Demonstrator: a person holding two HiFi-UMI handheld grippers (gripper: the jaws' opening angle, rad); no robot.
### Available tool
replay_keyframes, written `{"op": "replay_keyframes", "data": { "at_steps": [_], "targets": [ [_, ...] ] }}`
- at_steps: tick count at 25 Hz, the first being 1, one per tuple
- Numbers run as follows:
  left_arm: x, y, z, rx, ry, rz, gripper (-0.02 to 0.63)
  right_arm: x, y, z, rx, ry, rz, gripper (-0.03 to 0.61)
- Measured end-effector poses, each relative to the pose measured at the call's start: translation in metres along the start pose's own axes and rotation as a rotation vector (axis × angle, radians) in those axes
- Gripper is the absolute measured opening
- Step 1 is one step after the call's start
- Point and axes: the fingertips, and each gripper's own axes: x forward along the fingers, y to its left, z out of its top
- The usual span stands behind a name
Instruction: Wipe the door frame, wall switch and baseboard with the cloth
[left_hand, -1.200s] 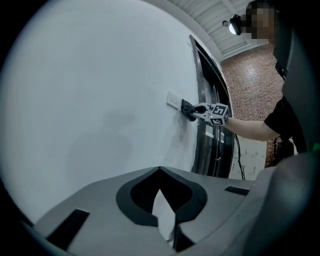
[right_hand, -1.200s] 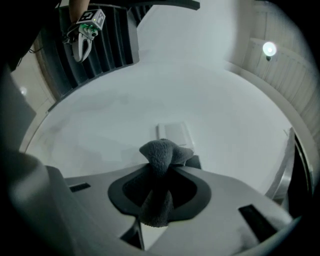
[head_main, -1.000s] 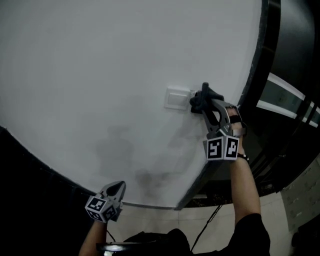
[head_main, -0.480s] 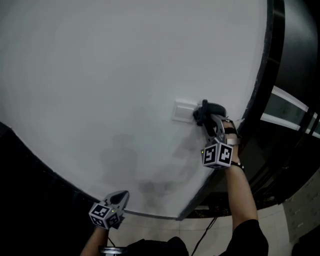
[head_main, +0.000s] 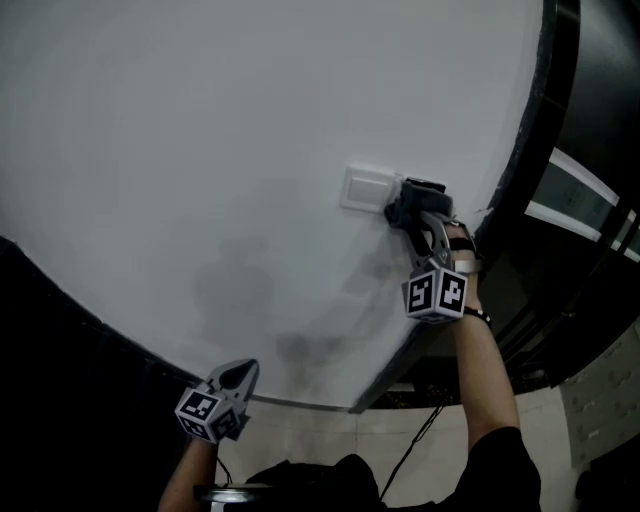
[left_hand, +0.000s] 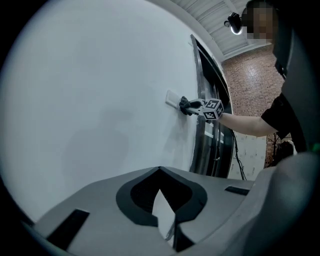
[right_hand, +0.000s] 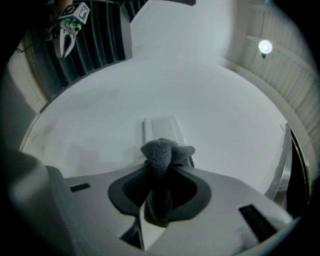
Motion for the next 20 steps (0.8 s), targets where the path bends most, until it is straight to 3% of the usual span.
{"op": "replay_keyframes", "data": {
  "at_steps": [10,20],
  "targets": [
    [-0.006,0.001,-0.017,-0.03,0.025,0.013,0.002,-0.002,0.019,-0.004,0.029,0.0,0.023,0.086],
    [-0.009,0.007,-0.003,-0.037,-0.024,0.002,0.002,-0.011,0.021,0.012,0.077,-0.034,0.015,0.085]
  ]
}}
